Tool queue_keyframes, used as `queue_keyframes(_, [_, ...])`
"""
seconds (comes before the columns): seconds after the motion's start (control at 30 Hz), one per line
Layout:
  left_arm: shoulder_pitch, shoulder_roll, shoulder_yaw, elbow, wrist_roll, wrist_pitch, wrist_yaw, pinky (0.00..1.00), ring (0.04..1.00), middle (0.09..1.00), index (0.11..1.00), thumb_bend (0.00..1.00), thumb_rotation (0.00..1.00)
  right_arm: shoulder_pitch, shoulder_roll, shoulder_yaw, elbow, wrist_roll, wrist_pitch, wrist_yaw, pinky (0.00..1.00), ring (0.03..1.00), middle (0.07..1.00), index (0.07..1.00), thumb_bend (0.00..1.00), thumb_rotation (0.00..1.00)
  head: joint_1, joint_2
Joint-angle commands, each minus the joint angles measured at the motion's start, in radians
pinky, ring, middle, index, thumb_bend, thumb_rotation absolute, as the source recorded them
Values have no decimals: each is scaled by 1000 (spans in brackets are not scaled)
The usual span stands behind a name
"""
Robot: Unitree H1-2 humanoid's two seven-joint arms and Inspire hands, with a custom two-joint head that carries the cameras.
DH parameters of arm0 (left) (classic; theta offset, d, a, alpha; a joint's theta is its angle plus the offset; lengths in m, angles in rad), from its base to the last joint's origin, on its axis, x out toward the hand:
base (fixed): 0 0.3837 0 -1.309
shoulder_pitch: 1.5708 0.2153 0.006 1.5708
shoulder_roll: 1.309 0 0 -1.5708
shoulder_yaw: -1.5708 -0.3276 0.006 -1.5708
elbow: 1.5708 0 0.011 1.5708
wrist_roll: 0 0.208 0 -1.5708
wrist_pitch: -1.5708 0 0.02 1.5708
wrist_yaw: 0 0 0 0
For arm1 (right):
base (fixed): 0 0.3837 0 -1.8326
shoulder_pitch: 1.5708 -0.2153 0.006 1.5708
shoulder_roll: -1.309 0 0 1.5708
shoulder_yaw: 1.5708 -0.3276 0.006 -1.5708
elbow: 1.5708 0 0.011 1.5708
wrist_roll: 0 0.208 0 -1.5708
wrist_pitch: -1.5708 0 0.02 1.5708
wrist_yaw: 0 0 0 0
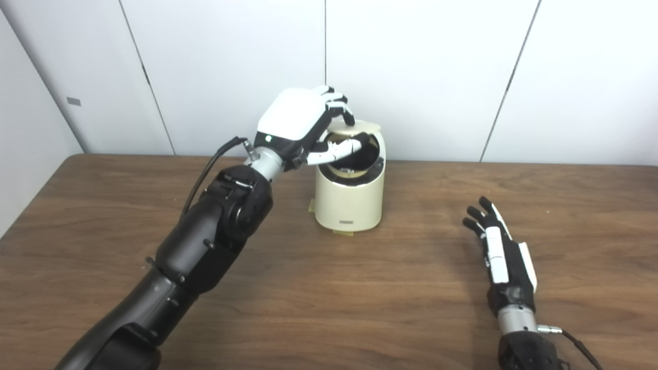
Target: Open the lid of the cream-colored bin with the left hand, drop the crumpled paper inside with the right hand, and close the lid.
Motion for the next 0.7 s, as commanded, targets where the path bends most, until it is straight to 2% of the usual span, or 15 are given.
queue_keyframes(0.0, [-34,22,11,4,23,-16,2,851,927,876,721,542,1000,-18,7,0,-51,-10,-42,-13,969,863,829,877,492,920,-1,6])
queue_keyframes(0.23, [5,19,30,-18,22,-18,-39,867,938,884,728,530,1000,-16,7,-4,-57,-7,-32,-16,952,853,825,875,498,901,3,15])
queue_keyframes(0.53, [74,9,41,-54,29,-37,-20,842,921,868,706,509,1000,-19,-2,-4,-49,-10,-24,-16,927,847,823,878,493,884,3,28])
queue_keyframes(0.67, [98,9,43,-81,33,-29,-36,850,926,874,711,506,1000,-13,-31,20,-44,-85,-30,-24,954,856,831,894,493,960,11,34])
